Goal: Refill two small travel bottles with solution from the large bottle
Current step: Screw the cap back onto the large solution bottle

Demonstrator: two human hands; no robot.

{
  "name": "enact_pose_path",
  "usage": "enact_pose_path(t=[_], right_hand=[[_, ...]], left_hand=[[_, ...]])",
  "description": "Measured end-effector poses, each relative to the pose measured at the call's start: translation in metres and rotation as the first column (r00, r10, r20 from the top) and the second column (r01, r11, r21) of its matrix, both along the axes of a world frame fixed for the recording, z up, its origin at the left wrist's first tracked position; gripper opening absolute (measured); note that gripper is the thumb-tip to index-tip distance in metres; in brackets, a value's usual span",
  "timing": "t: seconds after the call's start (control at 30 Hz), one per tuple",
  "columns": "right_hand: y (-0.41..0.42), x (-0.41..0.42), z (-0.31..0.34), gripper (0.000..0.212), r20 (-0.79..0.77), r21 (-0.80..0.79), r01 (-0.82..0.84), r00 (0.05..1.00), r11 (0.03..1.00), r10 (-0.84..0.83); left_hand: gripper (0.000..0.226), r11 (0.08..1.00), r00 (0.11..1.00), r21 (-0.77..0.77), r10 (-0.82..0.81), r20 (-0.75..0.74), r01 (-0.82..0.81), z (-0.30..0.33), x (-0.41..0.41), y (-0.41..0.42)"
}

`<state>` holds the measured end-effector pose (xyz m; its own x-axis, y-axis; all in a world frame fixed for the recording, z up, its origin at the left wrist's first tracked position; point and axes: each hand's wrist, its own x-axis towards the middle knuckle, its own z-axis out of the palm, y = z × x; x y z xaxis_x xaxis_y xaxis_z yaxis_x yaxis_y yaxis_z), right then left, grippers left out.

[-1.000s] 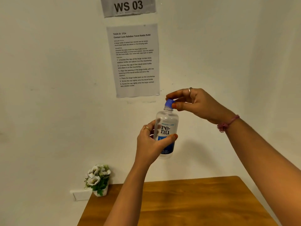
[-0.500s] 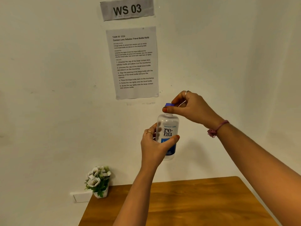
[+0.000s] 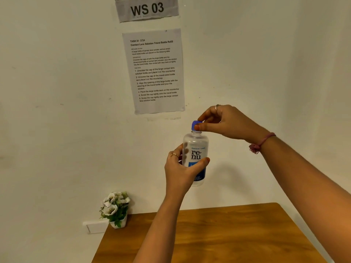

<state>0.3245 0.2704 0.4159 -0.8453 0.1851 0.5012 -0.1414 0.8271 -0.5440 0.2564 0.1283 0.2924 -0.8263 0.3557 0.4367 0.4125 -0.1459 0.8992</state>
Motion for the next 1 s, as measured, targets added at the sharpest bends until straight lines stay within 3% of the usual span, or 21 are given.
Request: enact_pose_path(t=[0.1, 0.2, 0.3, 0.4, 0.5, 0.57, 0.67, 0.73, 0.83, 0.87, 1.0], right_hand=[[0.002, 0.004, 0.006, 0.055, 0.028, -0.044, -0.018, 0.999, 0.999, 0.019], [0.005, 0.006, 0.007, 0.036, 0.069, -0.148, -0.180, 0.979, 0.972, 0.192], [0.001, -0.001, -0.001, 0.025, 0.021, -0.113, -0.147, 0.988, 0.983, 0.150], [-0.001, -0.003, 0.000, 0.048, 0.040, -0.051, -0.026, 0.999, 0.998, 0.028], [0.006, 0.003, 0.005, 0.067, 0.141, -0.079, -0.085, 0.985, 0.993, 0.096], [0.008, 0.006, 0.004, 0.047, 0.113, -0.129, -0.173, 0.976, 0.976, 0.188], [0.002, 0.000, -0.003, 0.031, 0.014, -0.091, -0.093, 0.995, 0.992, 0.094], [-0.003, -0.004, -0.004, 0.044, 0.052, -0.053, -0.009, 0.999, 0.999, 0.012], [0.001, 0.001, 0.001, 0.065, 0.177, -0.083, -0.029, 0.983, 0.996, 0.044], [0.004, 0.004, 0.002, 0.064, 0.176, -0.125, -0.061, 0.981, 0.990, 0.083], [0.005, 0.003, -0.007, 0.027, 0.081, -0.201, -0.182, 0.976, 0.962, 0.202]], left_hand=[[0.059, 1.000, 1.000, 0.001, -0.009, 0.001, 0.009, -0.002, 0.001, 0.000], [0.060, 1.000, 1.000, -0.010, -0.003, -0.001, 0.003, -0.002, 0.002, 0.000], [0.061, 1.000, 1.000, -0.017, 0.005, -0.002, -0.005, -0.002, 0.003, 0.001], [0.061, 1.000, 1.000, -0.012, -0.001, 0.005, 0.001, -0.004, 0.004, 0.001], [0.061, 1.000, 1.000, -0.011, 0.000, 0.003, 0.000, -0.006, 0.003, -0.001], [0.063, 1.000, 1.000, -0.013, 0.000, 0.003, 0.000, -0.006, 0.003, 0.000], [0.063, 1.000, 1.000, -0.018, -0.004, 0.012, 0.004, -0.007, 0.005, 0.001], [0.062, 1.000, 1.000, -0.015, -0.003, 0.019, 0.003, -0.008, 0.006, 0.001], [0.062, 1.000, 1.000, -0.031, -0.001, 0.012, 0.002, -0.009, 0.006, 0.001], [0.062, 1.000, 1.000, -0.031, -0.001, 0.012, 0.001, -0.009, 0.006, 0.001], [0.063, 0.999, 1.000, -0.030, 0.016, 0.022, -0.015, -0.010, 0.006, 0.001]])
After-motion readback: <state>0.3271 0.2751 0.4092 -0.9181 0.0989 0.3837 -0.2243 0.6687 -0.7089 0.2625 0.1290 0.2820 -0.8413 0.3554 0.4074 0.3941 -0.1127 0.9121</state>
